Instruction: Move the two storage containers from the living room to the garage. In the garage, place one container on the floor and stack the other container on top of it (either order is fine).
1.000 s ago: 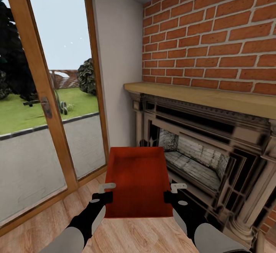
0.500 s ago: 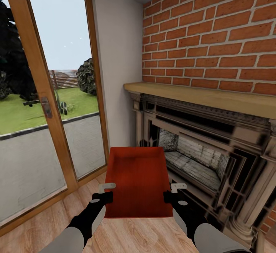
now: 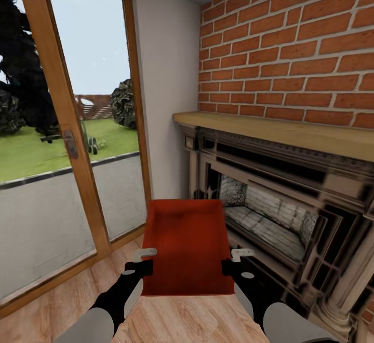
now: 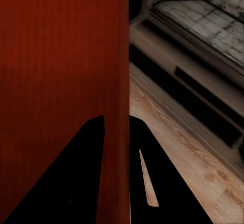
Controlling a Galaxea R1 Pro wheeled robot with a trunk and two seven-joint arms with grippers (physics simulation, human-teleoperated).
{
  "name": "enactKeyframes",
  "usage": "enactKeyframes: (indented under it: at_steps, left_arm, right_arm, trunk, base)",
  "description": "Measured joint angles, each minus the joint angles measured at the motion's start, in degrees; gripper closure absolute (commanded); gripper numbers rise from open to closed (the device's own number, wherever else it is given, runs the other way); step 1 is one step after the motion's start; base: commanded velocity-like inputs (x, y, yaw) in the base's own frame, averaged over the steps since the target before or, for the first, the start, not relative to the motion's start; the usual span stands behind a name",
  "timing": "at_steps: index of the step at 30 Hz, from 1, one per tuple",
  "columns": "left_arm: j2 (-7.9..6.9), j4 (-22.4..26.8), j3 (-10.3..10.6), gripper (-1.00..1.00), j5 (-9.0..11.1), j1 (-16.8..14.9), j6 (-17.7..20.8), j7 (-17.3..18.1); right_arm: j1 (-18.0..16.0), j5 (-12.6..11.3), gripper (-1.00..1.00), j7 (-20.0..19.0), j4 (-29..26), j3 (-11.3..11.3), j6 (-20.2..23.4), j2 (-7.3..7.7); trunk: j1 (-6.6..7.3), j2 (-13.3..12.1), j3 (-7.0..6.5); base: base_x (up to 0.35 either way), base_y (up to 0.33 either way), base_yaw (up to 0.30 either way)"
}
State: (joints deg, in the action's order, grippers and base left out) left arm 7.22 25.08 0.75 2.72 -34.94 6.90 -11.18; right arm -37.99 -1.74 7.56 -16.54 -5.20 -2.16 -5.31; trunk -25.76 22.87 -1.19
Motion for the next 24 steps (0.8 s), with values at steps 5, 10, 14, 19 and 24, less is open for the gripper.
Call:
enactKeyframes:
  at_steps: [5, 10, 14, 19, 24]
  left_arm:
    - [0.0, -0.1, 0.0, 1.0, 0.0, 0.0, 0.0, 0.0]
    - [-0.01, -0.3, 0.0, 1.0, 0.0, 0.0, -0.1, 0.0]
    - [0.0, -0.3, 0.0, 1.0, 0.0, 0.0, -0.2, 0.0]
    - [0.0, -0.3, 0.0, 1.0, 0.0, 0.0, -0.2, 0.0]
    - [-0.02, -0.3, 0.0, 1.0, 0.0, 0.0, -0.2, 0.0]
  right_arm:
    - [0.0, 0.0, 1.0, 0.0, 0.1, 0.0, 0.0, 0.0]
    - [0.0, 0.1, 1.0, 0.0, 0.1, 0.0, 0.0, -0.01]
    - [0.0, 0.2, 1.0, 0.0, 0.2, 0.1, 0.0, -0.01]
    - [0.0, 0.2, 1.0, 0.0, 0.2, 0.1, 0.0, -0.01]
    - [0.0, 0.3, 1.0, 0.0, 0.1, 0.2, 0.0, -0.03]
  trunk:
    - [0.0, 0.0, 0.0]
    - [0.0, 0.0, -0.09]
    - [0.0, 0.0, -0.24]
    - [0.0, 0.0, -0.46]
    - [0.0, 0.0, -0.69]
  base:
    - [0.0, 0.0, 0.273]
    - [0.0, 0.0, 0.273]
    - [0.0, 0.0, 0.273]
    - [0.0, 0.0, 0.273]
    - [0.0, 0.0, 0.273]
